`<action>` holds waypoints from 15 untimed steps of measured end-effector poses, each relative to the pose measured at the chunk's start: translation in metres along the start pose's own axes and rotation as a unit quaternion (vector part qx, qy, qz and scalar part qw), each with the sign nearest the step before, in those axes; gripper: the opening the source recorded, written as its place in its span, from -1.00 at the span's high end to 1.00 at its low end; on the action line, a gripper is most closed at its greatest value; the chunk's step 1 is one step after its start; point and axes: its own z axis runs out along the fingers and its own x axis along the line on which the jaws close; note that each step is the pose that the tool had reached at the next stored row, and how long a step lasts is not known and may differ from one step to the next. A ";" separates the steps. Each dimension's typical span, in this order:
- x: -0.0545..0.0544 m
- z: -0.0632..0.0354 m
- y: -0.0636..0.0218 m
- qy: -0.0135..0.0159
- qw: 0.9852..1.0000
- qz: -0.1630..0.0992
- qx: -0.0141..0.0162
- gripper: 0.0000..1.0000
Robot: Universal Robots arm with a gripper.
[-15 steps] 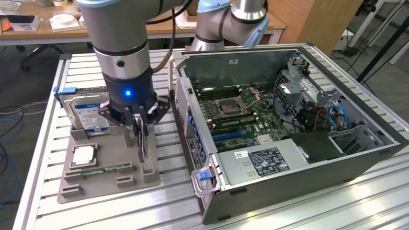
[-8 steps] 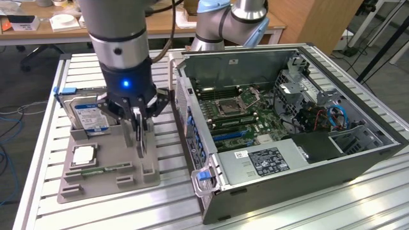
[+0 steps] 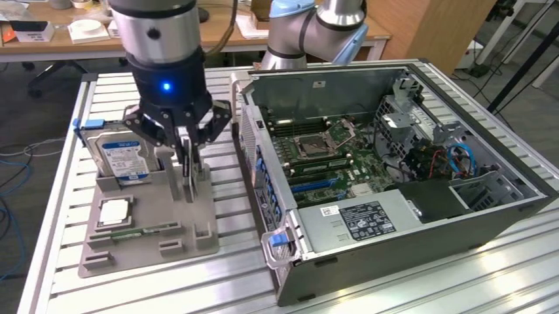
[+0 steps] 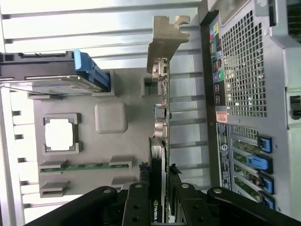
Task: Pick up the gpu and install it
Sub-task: 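Pick up the gpu and move the gpu toward the slot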
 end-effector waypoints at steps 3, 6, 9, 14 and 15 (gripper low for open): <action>0.000 -0.0086 0.0003 0.002 1.000 0.000 0.000 0.47; -0.001 -0.0171 0.0007 0.004 1.000 0.000 -0.001 0.47; -0.001 -0.0306 0.0013 0.004 1.000 0.000 -0.001 0.47; -0.002 -0.0531 0.0022 0.004 1.000 0.000 -0.002 0.47; -0.002 -0.0578 0.0024 0.004 1.000 0.000 -0.002 0.47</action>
